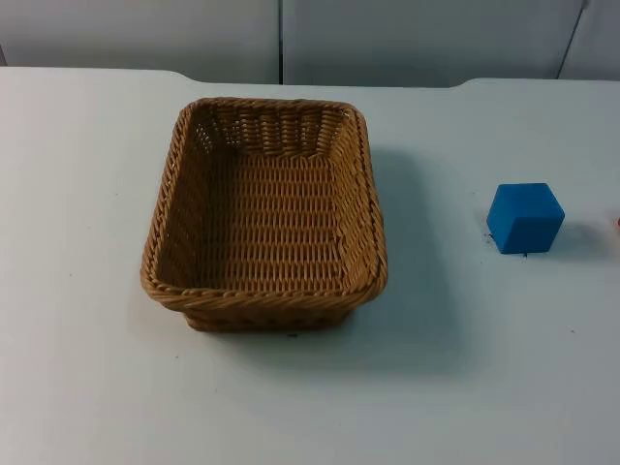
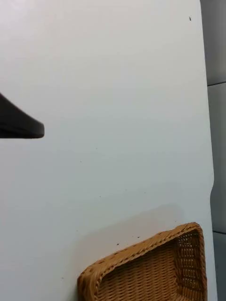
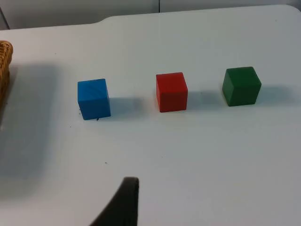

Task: Pick up the basket with the left hand and place the blue cube into the basket with the right hand.

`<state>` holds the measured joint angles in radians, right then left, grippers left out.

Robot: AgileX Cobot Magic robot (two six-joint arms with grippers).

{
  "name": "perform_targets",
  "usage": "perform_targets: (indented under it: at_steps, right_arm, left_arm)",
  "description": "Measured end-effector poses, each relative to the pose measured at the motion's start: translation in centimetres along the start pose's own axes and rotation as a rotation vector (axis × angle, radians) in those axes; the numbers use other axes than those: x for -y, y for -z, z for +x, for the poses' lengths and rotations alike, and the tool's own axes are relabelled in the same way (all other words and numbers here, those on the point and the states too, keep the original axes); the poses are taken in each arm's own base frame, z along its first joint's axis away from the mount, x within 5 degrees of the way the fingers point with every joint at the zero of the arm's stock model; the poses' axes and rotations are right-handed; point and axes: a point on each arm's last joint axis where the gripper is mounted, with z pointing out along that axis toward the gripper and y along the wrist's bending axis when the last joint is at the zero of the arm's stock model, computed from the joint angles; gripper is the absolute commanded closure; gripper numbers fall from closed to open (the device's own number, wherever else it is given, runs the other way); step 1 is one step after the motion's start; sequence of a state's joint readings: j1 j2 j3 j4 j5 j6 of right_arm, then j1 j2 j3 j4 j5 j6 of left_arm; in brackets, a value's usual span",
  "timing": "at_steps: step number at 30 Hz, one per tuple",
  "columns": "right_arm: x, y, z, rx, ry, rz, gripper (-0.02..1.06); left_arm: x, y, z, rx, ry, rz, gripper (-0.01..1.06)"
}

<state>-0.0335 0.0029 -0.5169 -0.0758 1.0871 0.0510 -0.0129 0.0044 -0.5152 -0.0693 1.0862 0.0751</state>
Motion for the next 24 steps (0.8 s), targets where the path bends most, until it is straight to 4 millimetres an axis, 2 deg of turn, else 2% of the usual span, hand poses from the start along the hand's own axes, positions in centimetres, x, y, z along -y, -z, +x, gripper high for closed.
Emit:
perform_targets:
  at_steps: [6, 10, 12, 17, 24]
  right_arm:
    - [0.0, 0.0, 0.0, 0.000, 0.000, 0.000, 0.00]
    - [0.0, 0.0, 0.0, 0.000, 0.000, 0.000, 0.00]
    - [0.0, 0.0, 0.0, 0.000, 0.000, 0.000, 0.00]
    - [0.0, 0.0, 0.0, 0.000, 0.000, 0.000, 0.00]
    - [0.0, 0.0, 0.0, 0.000, 0.000, 0.000, 0.00]
  left_arm:
    - [0.0, 0.8, -0.8, 0.051, -0.002, -0.003, 0.00]
    - [0.0, 1.8, -1.9, 0.129, -0.004, -0.007, 0.00]
    - [0.0, 2.2, -3.1, 0.153, -0.004, -0.009, 0.00]
    - [-0.2, 1.5, -5.1, 0.154, -0.001, -0.011, 0.00]
    - [-0.5, -0.6, -8.3, 0.119, 0.006, -0.013, 0.00]
